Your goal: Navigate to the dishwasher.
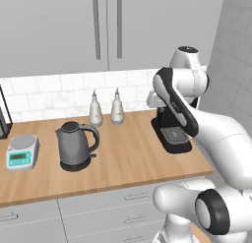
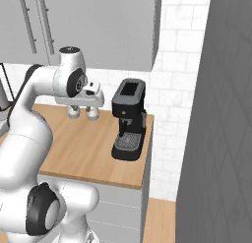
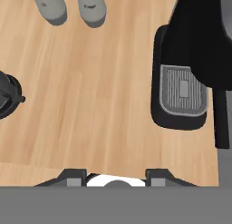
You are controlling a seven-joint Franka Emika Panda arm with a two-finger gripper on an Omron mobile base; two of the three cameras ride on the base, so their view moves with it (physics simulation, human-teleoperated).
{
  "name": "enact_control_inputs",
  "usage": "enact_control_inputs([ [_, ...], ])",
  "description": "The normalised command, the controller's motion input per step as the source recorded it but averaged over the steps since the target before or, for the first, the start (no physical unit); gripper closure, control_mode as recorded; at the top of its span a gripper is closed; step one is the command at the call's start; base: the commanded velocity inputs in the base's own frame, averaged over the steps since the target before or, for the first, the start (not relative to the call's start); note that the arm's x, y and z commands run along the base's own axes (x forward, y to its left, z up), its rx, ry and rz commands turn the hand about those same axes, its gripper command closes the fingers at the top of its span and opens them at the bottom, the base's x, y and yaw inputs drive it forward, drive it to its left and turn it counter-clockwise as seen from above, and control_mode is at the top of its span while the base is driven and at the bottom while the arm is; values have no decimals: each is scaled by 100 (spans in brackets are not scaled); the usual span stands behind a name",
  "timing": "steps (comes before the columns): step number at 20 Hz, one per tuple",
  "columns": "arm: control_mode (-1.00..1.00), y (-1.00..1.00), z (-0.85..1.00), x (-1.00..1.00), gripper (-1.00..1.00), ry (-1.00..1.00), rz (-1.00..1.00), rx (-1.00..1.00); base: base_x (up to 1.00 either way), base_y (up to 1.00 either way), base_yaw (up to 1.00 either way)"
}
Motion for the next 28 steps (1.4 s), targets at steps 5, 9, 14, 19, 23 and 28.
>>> enact_control_inputs([
  [5, -100, 0, 0, -60, -100, -1, 0, 0, 0, 0, 0],
  [9, -100, 0, 0, -100, -100, -8, 0, 0, 0, 0, 0],
  [14, -100, 0, 0, -100, -100, -9, 0, 0, 0, 0, 0],
  [19, -100, -7, 4, -93, -100, -5, 0, 0, 0, 0, 0],
  [23, -100, -1, 2, -59, -100, -2, 0, 0, 0, 0, 0],
  [28, 100, 0, 3, -21, -100, 0, 0, 0, -3, 0, 0],
])
